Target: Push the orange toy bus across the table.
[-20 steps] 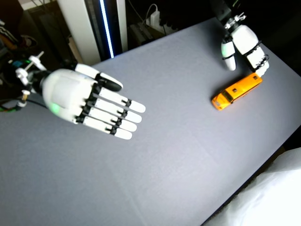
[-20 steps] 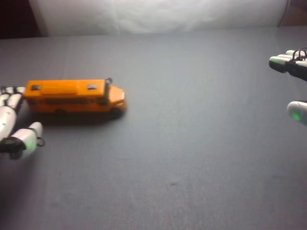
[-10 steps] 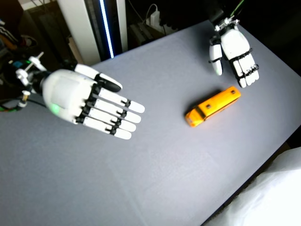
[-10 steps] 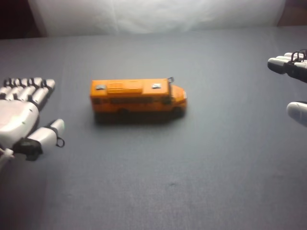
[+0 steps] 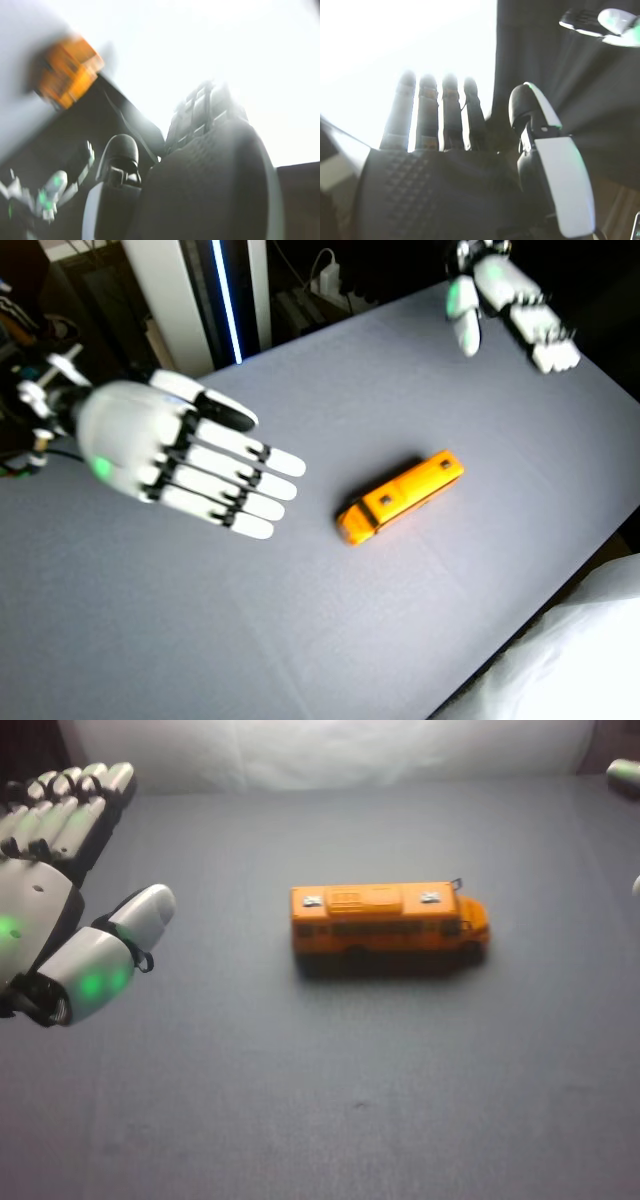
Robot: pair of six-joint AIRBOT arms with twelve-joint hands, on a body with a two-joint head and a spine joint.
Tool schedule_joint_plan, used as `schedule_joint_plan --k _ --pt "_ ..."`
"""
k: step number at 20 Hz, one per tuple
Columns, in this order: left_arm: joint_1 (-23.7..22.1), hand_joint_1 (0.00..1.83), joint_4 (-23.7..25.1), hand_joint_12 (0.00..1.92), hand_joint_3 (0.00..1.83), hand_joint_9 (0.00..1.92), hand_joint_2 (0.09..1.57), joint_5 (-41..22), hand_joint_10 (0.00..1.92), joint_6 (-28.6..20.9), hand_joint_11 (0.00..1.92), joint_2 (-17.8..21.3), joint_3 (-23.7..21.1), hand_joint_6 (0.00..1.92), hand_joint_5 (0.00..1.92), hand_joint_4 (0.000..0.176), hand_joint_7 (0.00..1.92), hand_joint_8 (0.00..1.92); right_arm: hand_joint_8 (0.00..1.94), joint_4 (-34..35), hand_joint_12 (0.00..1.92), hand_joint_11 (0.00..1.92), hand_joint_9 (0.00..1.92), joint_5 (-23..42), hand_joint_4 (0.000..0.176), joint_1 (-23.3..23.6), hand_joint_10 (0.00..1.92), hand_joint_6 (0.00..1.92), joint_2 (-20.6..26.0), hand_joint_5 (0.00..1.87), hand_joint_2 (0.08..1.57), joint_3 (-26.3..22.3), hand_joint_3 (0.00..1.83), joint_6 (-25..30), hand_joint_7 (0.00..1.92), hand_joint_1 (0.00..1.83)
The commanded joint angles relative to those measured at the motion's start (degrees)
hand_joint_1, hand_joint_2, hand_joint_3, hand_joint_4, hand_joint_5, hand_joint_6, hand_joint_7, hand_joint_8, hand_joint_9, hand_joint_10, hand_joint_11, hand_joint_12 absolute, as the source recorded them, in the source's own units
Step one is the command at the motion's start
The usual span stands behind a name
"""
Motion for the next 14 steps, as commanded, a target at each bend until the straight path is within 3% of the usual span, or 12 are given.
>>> schedule_joint_plan --k 1,3,4,7,14 --pt "-0.4 0.0 3.5 0.0 0.0 0.0 1.49 -9.2 0.0 -0.5 0.0 0.2 -0.4 0.01 0.05 0.0 0.03 0.0 0.01 0.4 0.07 0.23 0.26 9.5 0.0 0.2 0.01 0.01 0.2 0.31 1.41 -0.1 0.01 0.5 0.3 0.52" --pt "-0.4 0.0 5.6 0.0 0.01 0.0 1.52 -11.7 0.0 -1.4 0.0 0.4 -0.9 0.0 0.02 0.0 0.0 0.0 0.01 0.3 0.08 0.28 0.28 12.1 0.008 0.2 0.01 0.01 0.3 0.37 1.42 -0.5 0.0 0.5 0.33 0.58" --pt "-0.4 0.0 6.2 0.0 0.03 0.0 1.56 -12.2 0.0 -1.8 0.0 0.5 -1.0 0.0 0.0 0.0 0.0 0.0 0.0 0.2 0.08 0.29 0.29 12.9 0.0 0.2 0.01 0.0 0.3 0.35 1.43 -0.5 0.01 0.5 0.33 0.58" --pt "-0.3 0.0 8.7 0.0 0.03 0.0 1.57 -12.5 0.0 -2.2 0.0 0.6 -1.6 0.01 0.03 0.0 0.0 0.0 0.0 -0.2 0.09 0.33 0.33 15.1 0.0 0.2 0.01 0.0 0.5 0.32 1.45 -0.8 0.0 0.5 0.32 0.67" --pt "0.4 0.0 8.9 0.0 0.02 0.0 1.56 -13.3 0.0 -2.5 0.0 0.2 -1.9 0.0 0.09 0.0 0.03 0.0 0.0 -1.0 0.05 0.34 0.37 15.1 0.0 0.3 0.0 0.0 0.6 0.24 1.47 -0.7 0.0 0.5 0.34 0.8"
